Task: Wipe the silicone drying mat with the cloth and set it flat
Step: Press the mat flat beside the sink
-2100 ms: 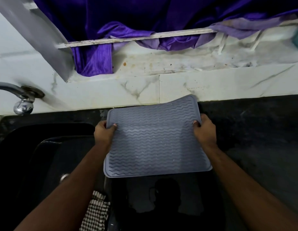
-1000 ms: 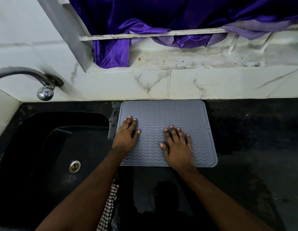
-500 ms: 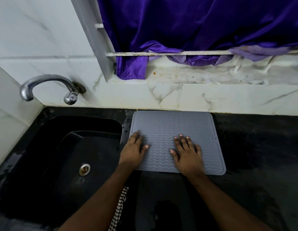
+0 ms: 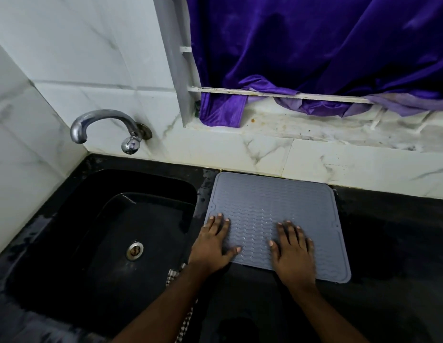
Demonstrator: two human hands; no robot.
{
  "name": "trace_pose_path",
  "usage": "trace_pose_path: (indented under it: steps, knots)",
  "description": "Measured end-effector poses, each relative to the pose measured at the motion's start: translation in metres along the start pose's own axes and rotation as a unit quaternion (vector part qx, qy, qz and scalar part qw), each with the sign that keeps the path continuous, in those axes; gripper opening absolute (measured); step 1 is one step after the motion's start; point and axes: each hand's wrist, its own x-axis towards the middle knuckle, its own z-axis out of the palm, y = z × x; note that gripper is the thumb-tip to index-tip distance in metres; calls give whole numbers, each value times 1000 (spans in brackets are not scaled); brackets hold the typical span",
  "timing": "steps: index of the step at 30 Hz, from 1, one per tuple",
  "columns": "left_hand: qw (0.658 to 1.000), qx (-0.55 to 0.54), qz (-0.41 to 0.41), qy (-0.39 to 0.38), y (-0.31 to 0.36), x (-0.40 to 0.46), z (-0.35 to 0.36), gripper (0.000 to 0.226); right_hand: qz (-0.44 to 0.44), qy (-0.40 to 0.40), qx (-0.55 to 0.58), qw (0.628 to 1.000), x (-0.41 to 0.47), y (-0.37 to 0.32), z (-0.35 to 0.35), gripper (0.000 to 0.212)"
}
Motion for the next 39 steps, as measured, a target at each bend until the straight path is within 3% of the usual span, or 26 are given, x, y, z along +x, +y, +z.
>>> trace_pose_path:
  steps: [7,16,26,39]
  knots:
    - [1000,16,15,-1,1,-5,11,82,15,-1,-6,1000,-14,1,1,66]
    - [999,30,28,-27,2,23,1,84,56,-64,-5,996,11,12,0,68]
    - [1000,16,20,2,7,6,8,85,27,-73,-16,997,2,14,-5,68]
    - [999,2,23,-29,6,17,-1,91,37,-86,5,996,7,11,-13,68]
